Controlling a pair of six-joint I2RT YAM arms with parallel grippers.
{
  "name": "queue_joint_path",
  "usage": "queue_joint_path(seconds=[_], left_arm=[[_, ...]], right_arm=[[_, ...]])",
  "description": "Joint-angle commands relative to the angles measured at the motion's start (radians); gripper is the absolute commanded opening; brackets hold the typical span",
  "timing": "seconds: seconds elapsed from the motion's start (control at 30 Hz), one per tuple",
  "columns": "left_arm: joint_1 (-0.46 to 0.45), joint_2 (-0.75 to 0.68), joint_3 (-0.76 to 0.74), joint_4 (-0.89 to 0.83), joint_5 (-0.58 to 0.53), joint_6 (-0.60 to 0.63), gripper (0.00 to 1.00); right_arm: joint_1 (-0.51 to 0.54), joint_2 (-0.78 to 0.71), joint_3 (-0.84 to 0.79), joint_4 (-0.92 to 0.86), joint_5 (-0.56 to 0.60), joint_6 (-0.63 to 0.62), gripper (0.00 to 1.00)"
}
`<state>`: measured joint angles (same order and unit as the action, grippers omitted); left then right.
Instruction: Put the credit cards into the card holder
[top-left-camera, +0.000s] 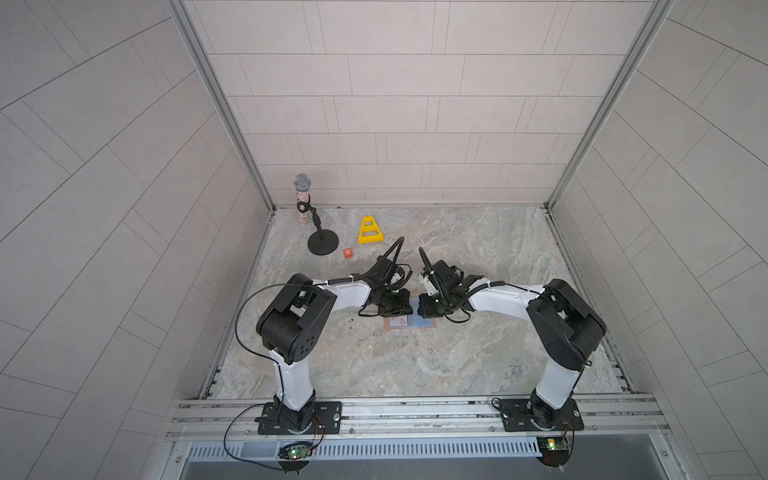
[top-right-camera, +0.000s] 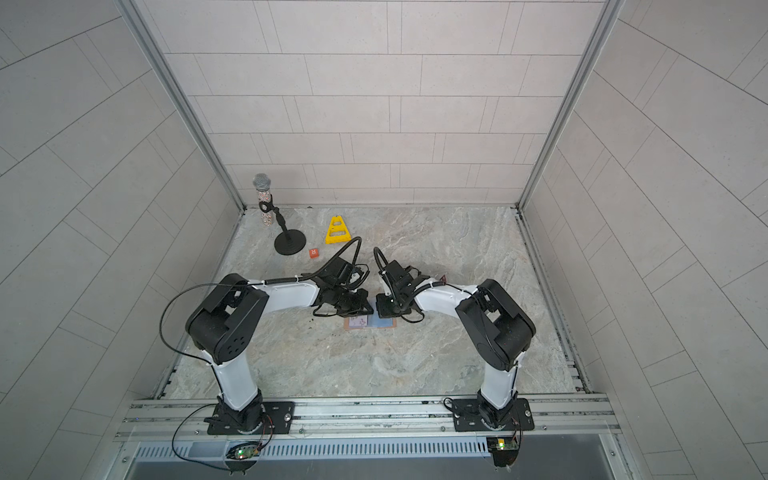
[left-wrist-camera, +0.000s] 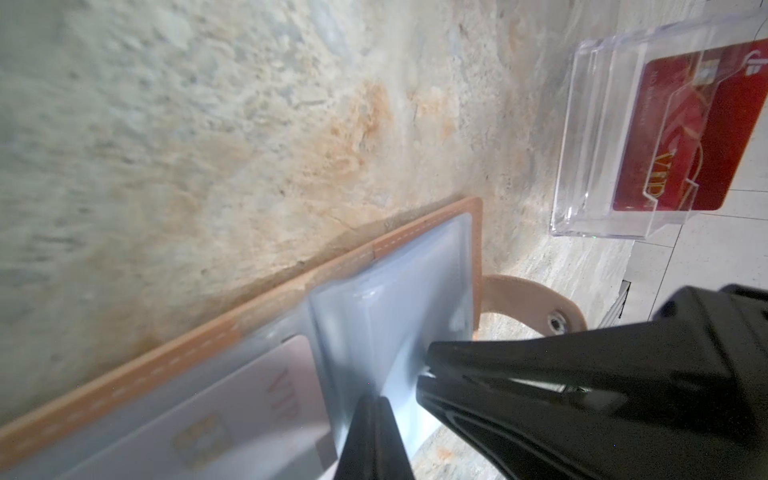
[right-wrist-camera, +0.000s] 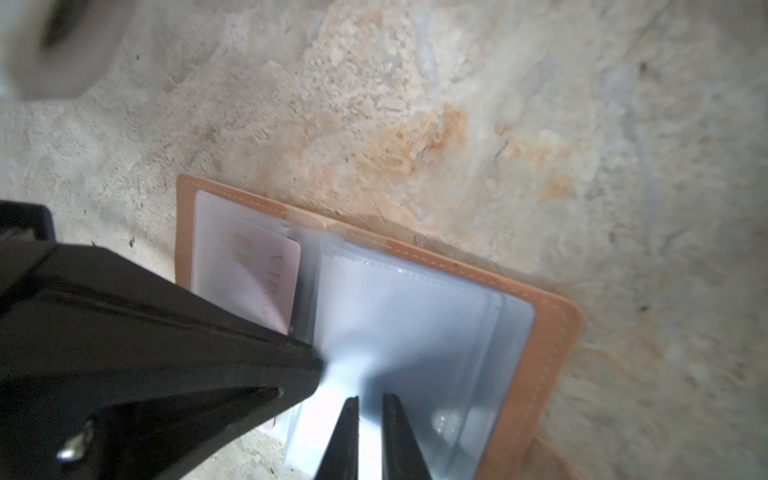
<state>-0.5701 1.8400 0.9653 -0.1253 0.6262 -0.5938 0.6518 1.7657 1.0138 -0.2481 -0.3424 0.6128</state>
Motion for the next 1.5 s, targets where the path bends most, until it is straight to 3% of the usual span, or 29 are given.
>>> queue_joint_path(seconds=[0.0, 0.2, 0.5, 0.8, 1.3, 1.47], left_arm=[[-0.004, -0.023, -0.026, -0.002, -0.028, 0.007, 0.00], [0.004, -0.044, -0.063, 0.049, -0.041, -0.029, 0.00], [0.018, -0.039, -0.100, 0.105, -0.039, -0.069, 0.00], [0.026, -0.046, -0.127, 0.111, -0.047, -0.066, 0.00], [0.026, -0.041, -0.131, 0.127, -0.021, -0.065, 0.00], [0.026, -0.044, -0.131, 0.134, -0.006, -0.063, 0.00]], right_arm=[[-0.004, -0.068, -0.012, -0.050, 0.066, 0.000, 0.21], [-0.038, -0.084, -0.018, -0.081, 0.069, -0.015, 0.23], [-0.040, -0.020, 0.002, -0.111, 0.000, -0.054, 0.16], [-0.040, 0.003, 0.012, -0.140, 0.036, -0.067, 0.11], [-0.016, 0.049, 0.054, -0.162, -0.003, -0.085, 0.14], [-0.014, 0.046, 0.057, -0.156, -0.026, -0.087, 0.19]])
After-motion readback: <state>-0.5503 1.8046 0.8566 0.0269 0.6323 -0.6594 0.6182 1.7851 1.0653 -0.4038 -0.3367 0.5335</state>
